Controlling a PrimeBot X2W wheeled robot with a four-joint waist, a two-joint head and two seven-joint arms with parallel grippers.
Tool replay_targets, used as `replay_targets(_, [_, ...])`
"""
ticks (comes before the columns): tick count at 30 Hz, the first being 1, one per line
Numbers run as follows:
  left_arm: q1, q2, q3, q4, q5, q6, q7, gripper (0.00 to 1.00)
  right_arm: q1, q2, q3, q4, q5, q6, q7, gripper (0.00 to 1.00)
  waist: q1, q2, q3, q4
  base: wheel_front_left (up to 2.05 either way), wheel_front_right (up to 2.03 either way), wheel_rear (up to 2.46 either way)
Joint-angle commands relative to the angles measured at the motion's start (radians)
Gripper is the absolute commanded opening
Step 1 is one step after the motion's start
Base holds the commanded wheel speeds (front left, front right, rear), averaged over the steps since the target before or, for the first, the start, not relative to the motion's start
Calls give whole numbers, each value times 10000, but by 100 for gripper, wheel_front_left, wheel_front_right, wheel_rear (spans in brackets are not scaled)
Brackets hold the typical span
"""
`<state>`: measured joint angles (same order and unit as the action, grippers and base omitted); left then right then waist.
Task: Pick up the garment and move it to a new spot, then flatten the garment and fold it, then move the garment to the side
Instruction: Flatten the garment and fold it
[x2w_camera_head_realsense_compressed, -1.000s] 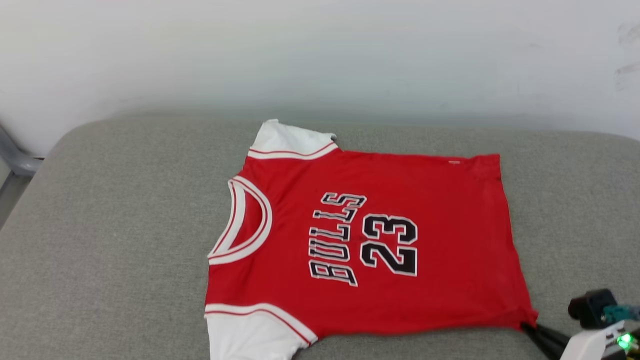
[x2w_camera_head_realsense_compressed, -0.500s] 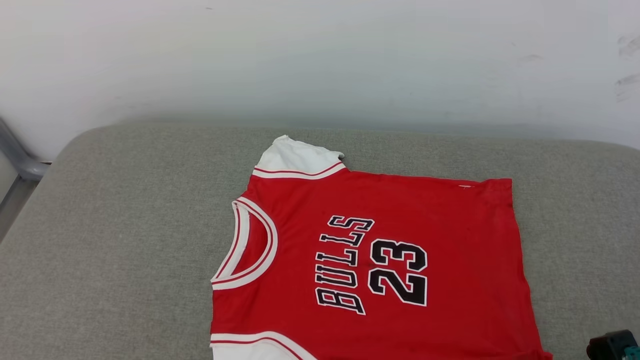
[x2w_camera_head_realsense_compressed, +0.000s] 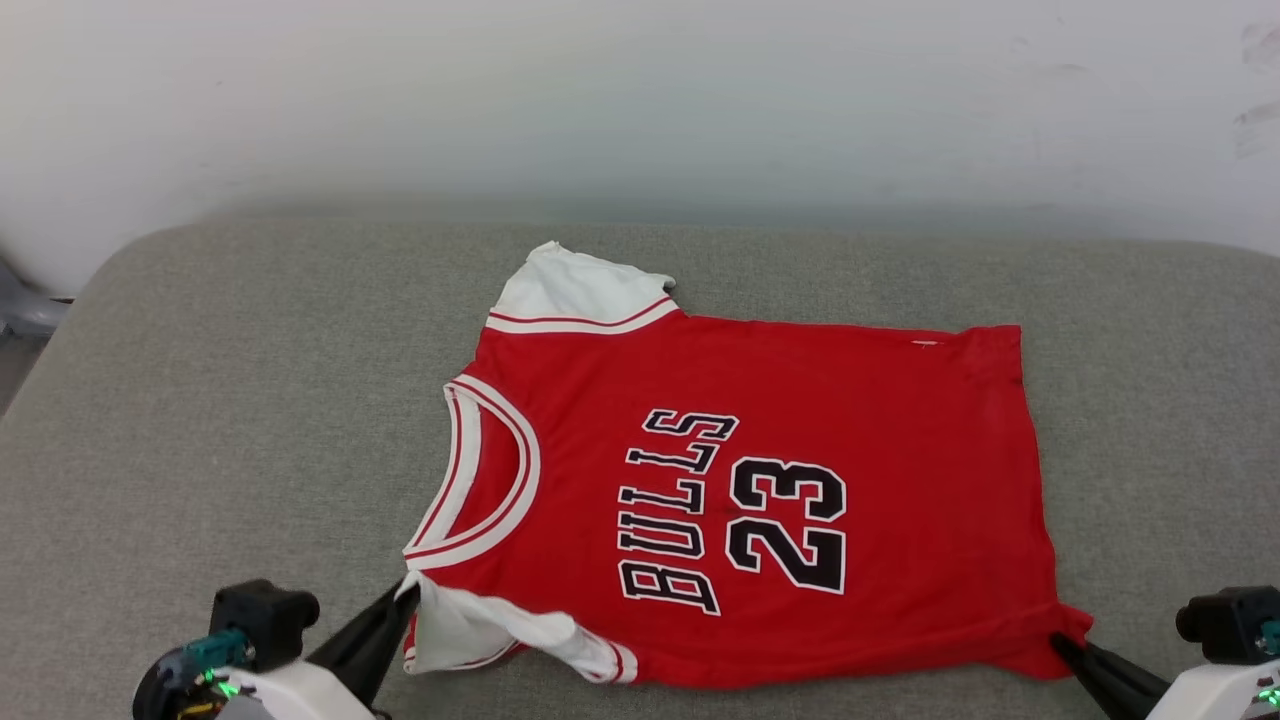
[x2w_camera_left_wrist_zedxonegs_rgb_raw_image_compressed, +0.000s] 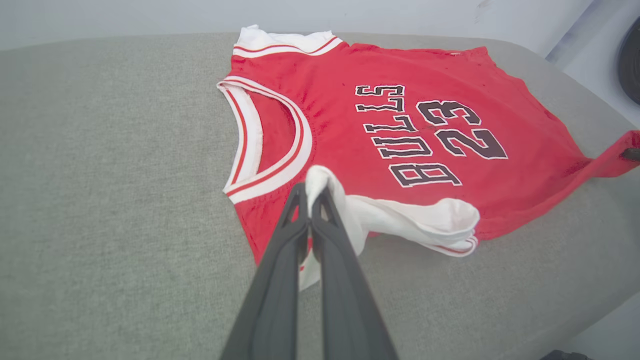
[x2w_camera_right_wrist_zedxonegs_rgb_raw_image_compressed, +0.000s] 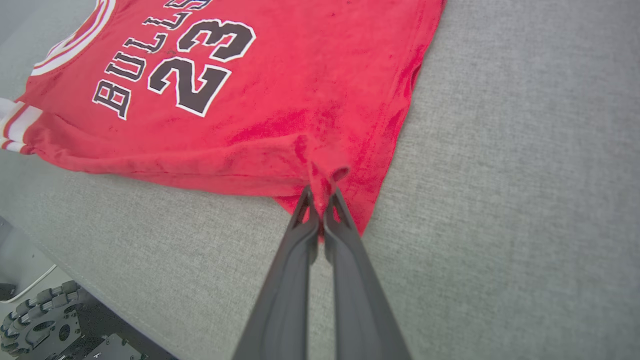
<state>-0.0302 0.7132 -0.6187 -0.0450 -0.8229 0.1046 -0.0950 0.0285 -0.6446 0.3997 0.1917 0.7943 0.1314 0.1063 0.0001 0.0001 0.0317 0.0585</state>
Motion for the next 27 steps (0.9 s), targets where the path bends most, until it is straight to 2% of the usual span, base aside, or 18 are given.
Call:
replay_targets(1, [-304,54,-5,74,96,-82,62,0,-200,55,-34,-40,55,-15,1,0,-1,-1,139,-89,0,0,0])
replay_targets(8, [-2239,-130,-14,1184,328,-935,452,0,-910,223,-28,113,207,-13,-20,0,-1,-1,862,-270,0,0,0])
replay_targets(14, [-3667,-433,-125,2488,584,-1608,519,0,-1580,76,114,289,290,-15,-109,0,-1,-1,1485,-399,0,0,0])
replay_targets(24, [-5209,-911,-521,4644,642,-2172,541,0,-2827,46,614,769,326,-15,-122,0,-1,-1,2201,-499,0,0,0])
replay_targets(25, [-5461,-1102,-724,5328,605,-2265,445,0,-3142,90,836,1101,341,-15,-21,0,-1,-1,2318,-502,0,0,0])
replay_targets(27, [-5582,-1201,-840,5734,539,-2295,383,0,-3316,110,972,1365,281,-15,52,0,-1,-1,2378,-494,0,0,0])
